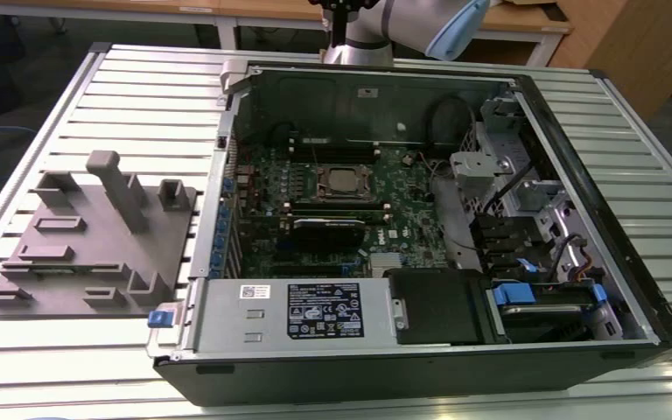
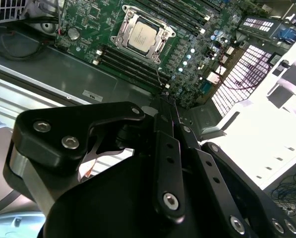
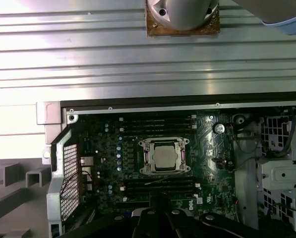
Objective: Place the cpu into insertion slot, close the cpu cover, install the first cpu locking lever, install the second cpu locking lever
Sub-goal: 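Close the cpu cover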
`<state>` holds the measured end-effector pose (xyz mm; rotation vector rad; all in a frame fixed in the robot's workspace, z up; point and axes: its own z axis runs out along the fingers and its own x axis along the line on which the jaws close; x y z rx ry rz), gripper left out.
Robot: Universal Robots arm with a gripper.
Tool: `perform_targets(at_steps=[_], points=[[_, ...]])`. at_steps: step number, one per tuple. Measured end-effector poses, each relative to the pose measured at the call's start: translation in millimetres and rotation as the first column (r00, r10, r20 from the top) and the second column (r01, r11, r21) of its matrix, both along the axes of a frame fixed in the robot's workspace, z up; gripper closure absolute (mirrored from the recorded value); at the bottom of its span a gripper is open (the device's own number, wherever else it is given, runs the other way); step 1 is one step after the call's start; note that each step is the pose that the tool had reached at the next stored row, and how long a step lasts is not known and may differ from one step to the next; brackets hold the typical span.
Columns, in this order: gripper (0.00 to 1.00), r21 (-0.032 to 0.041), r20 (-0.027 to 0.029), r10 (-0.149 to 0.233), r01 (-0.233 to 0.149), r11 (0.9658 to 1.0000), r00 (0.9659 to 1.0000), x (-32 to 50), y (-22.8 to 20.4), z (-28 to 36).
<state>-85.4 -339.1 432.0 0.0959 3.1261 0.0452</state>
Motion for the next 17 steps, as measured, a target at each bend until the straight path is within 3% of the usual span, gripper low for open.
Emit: perform_targets(at_steps=[17], points=[[0.9,0.0002,0.0002,0.0,0.0,1.0,1.0,0.0,0.0,-4.3]])
